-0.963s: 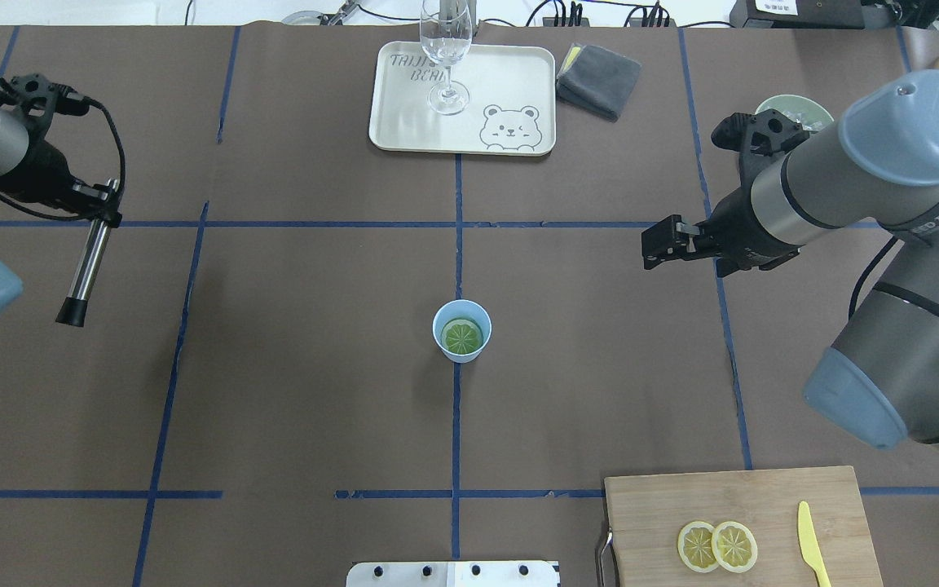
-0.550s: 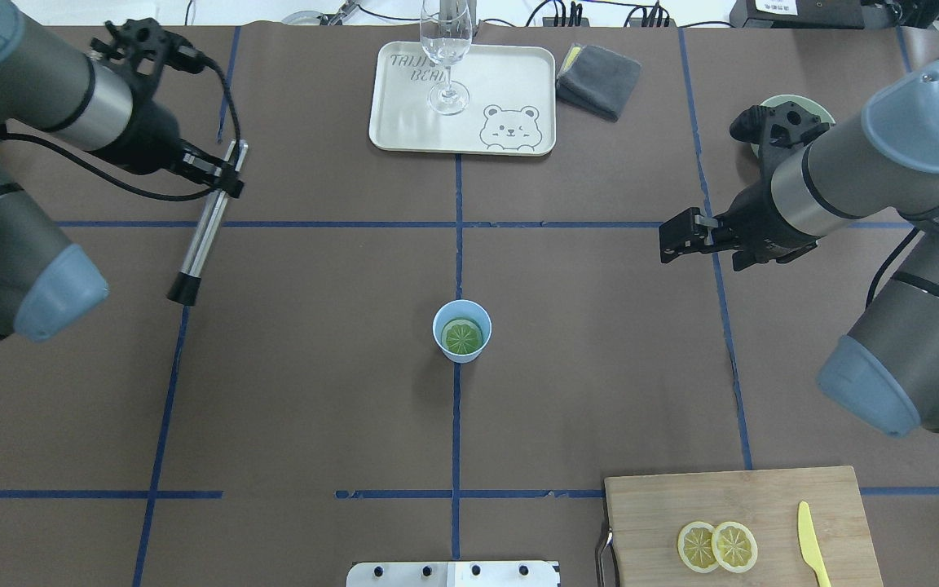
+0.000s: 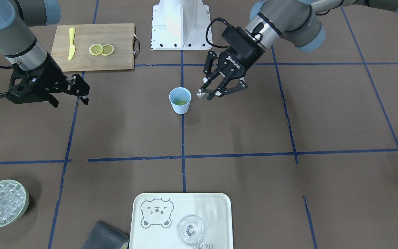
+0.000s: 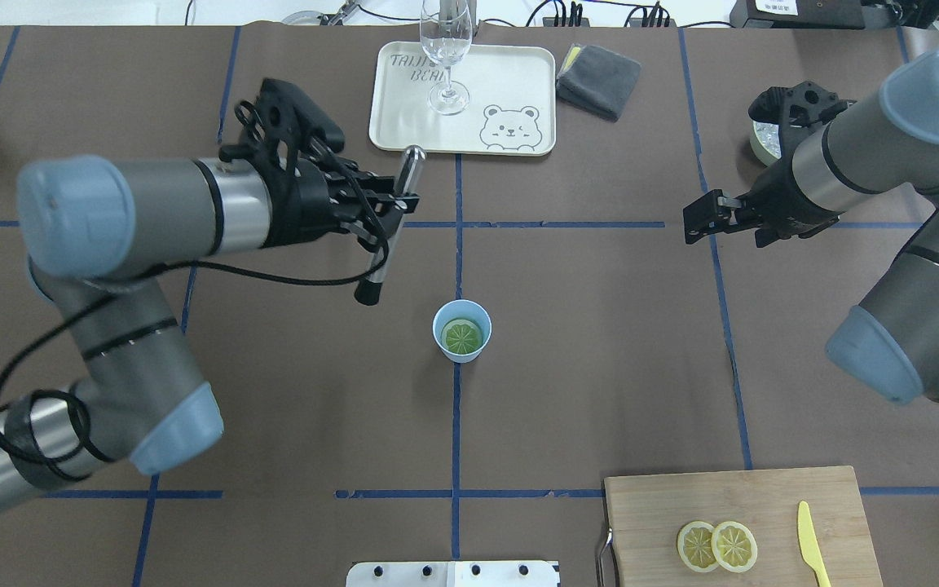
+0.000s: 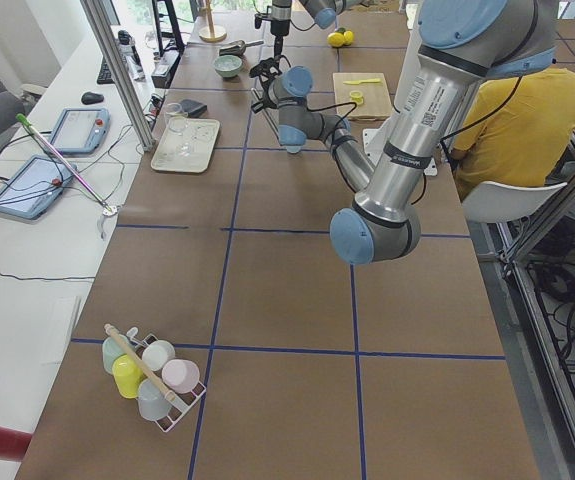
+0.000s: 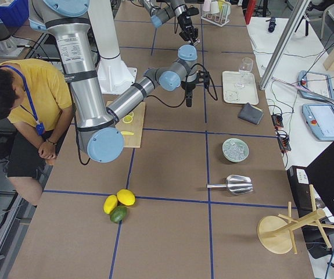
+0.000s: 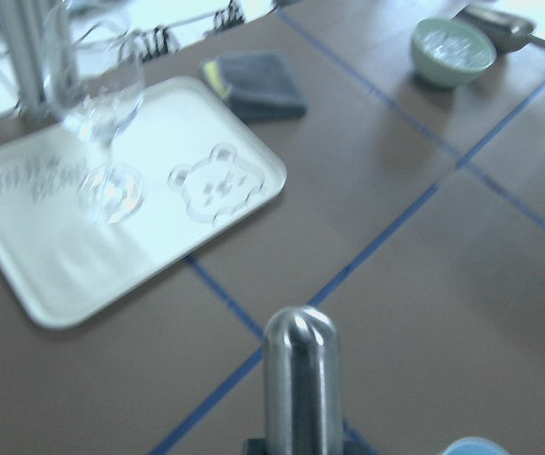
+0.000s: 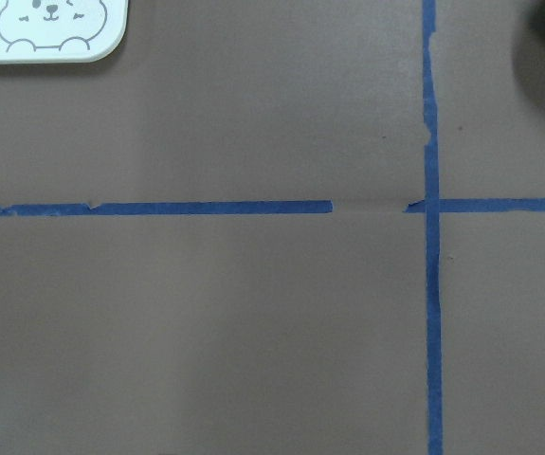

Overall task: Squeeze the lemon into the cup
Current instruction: 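Carry the muddler with the left gripper over the blue cup, then press the muddler down into the cup onto the lemon slice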

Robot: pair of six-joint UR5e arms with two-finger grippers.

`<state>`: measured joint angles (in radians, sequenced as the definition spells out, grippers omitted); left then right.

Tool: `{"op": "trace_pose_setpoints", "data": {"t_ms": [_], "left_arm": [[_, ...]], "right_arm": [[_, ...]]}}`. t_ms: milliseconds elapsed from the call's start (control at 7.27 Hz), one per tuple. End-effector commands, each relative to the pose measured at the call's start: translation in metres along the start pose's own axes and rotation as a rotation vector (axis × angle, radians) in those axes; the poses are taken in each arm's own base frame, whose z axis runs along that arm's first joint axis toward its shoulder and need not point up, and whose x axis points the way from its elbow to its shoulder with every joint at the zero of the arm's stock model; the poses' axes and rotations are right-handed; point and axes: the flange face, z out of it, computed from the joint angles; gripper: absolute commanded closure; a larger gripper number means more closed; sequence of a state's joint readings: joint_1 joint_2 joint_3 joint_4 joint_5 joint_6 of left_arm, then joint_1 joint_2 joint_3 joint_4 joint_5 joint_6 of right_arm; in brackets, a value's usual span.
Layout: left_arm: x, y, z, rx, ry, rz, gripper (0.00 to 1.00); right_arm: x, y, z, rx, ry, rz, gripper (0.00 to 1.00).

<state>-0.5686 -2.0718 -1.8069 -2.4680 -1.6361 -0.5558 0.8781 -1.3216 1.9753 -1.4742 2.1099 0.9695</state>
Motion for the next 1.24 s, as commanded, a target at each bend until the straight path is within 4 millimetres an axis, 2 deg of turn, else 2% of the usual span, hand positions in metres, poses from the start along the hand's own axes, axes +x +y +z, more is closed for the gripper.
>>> {"op": "trace_pose_setpoints", "data": {"t_ms": [0,138,275,413,826,963,1101], "left_arm": [[0.050,0.018,0.014,0.199,-0.042,0.069,1.00],[0.065,0.028,0.016,0.252,-0.009,0.055,1.00],[0.071,0.032,0.024,0.269,-0.044,0.048,1.00],[0.086,0.043,0.036,0.263,-0.058,0.043,1.00],[0.093,0.048,0.041,0.269,-0.082,0.036,1.00],[0.090,0.058,0.049,0.247,-0.092,0.043,1.00],[0.096,0.065,0.057,0.235,-0.085,0.043,1.00]], "right_arm": [[0.040,-0.014,-0.003,0.010,0.038,-0.009,0.01],[0.067,-0.017,-0.010,-0.001,0.043,-0.005,0.00],[0.086,-0.021,-0.015,0.002,0.051,0.020,0.00],[0.093,-0.020,-0.014,0.002,0.060,0.030,0.00],[0.101,-0.023,-0.011,-0.003,0.070,0.045,0.00],[0.101,-0.024,-0.012,-0.001,0.069,0.047,0.00],[0.101,-0.024,-0.012,-0.001,0.069,0.050,0.00]]}}
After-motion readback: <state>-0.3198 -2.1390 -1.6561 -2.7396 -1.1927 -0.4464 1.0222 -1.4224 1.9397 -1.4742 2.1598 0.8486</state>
